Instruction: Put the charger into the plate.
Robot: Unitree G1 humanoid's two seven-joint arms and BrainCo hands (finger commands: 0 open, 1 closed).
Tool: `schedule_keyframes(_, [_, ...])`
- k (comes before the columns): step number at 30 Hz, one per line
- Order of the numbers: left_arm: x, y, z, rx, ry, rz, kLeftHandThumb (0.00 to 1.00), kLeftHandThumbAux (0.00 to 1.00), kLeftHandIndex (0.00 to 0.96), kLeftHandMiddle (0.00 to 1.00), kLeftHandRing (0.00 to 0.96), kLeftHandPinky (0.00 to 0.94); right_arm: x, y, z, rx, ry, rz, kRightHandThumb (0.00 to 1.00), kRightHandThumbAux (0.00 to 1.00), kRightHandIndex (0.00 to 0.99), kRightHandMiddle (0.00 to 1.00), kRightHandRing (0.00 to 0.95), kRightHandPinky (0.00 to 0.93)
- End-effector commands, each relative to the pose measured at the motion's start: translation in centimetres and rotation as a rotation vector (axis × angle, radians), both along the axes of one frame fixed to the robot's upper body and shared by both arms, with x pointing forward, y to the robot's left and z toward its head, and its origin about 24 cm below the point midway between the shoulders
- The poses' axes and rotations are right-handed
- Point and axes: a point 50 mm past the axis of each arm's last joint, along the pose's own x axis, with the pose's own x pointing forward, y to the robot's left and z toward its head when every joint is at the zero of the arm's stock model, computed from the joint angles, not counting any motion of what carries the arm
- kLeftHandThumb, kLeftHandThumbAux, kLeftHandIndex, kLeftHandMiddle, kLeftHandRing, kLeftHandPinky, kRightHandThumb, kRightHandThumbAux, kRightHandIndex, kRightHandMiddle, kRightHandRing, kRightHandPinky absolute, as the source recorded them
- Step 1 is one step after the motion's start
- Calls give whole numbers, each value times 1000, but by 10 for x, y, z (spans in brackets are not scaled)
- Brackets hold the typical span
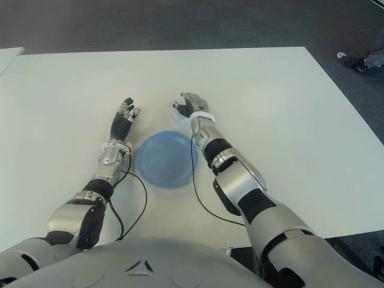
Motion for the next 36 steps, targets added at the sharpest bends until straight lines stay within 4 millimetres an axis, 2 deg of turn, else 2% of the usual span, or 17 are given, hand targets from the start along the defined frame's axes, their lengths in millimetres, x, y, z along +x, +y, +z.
schedule_keyframes(1, [-17,-7,-26,-4,159,-26,173,468,0,0,0,0,-2,7,-1,-11,9,16,366,91,0,0,0,0])
schedule_keyframes(11, [-16,-8,-26,-17,164,-25,161,488,0,0,0,0,-6,11,-5,-11,0,45,360,85,0,0,0,0])
schedule_keyframes(23, [-17,-6,-27,-20,167,-27,154,498,0,0,0,0,-11,8,-11,-7,-4,73,348,90,0,0,0,0])
schedule_keyframes(31, [-18,-5,-27,-24,168,-31,157,506,0,0,0,0,-11,-13,-17,-26,-27,79,373,90,0,0,0,0])
schedule_keyframes(36, [-18,-4,-27,-28,170,-34,160,517,0,0,0,0,-11,-18,-19,-15,-51,68,412,88,0,0,0,0])
